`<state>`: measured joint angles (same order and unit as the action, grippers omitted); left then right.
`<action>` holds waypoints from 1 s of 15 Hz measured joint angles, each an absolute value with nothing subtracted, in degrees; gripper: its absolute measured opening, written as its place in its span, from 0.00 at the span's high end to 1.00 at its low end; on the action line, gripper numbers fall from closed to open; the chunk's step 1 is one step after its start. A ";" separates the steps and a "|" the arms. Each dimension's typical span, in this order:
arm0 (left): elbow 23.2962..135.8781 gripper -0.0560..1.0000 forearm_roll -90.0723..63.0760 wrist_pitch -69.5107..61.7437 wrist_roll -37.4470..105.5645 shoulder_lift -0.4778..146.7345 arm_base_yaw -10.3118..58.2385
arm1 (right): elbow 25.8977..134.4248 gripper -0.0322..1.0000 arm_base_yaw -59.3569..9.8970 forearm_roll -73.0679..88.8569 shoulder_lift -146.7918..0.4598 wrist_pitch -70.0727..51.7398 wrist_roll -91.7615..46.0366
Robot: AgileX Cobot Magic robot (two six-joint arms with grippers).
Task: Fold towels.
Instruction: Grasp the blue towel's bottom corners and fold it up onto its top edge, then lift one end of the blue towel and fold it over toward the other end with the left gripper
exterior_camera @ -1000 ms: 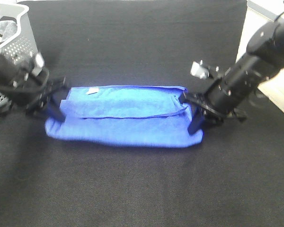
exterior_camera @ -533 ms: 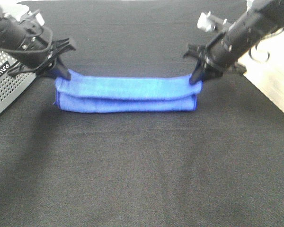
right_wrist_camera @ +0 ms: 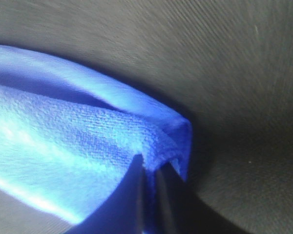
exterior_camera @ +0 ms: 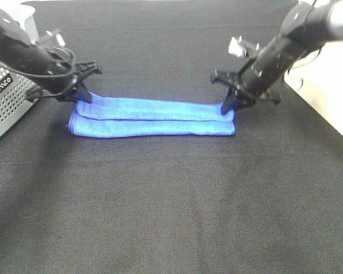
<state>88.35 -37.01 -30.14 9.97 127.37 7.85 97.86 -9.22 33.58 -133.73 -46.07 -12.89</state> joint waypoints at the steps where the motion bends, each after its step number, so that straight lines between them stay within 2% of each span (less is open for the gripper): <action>1: 89.73 0.75 -37.07 -31.05 9.97 128.34 7.85 | 97.86 0.85 -9.22 33.46 -134.13 -46.01 -12.83; 3: 90.81 0.41 -37.13 -31.63 10.37 128.74 7.85 | 97.86 0.49 -9.22 33.29 -134.19 -46.01 -12.20; 4: 91.04 0.31 -37.13 -31.63 10.43 128.74 7.85 | 98.03 0.31 -9.22 33.06 -134.19 -46.41 -11.86; 5: 91.04 0.25 -36.84 -31.80 10.43 128.69 7.85 | 98.20 0.18 -9.22 32.89 -134.01 -47.04 -11.80; 6: 91.04 0.23 -36.10 -32.20 10.26 128.63 7.85 | 98.32 0.12 -9.22 31.51 -133.44 -48.01 -11.75; 8: 91.04 0.22 -34.21 -34.72 7.68 128.29 6.76 | 98.43 0.08 -9.11 27.16 -131.26 -51.39 -10.60; 11: 91.04 0.22 -33.46 -38.39 5.27 128.11 3.55 | 98.55 0.08 -8.48 23.55 -130.23 -53.86 -8.48; 15: 91.04 0.22 -33.52 -38.96 8.48 129.14 4.87 | 98.55 0.08 -8.48 22.75 -130.23 -54.03 -8.25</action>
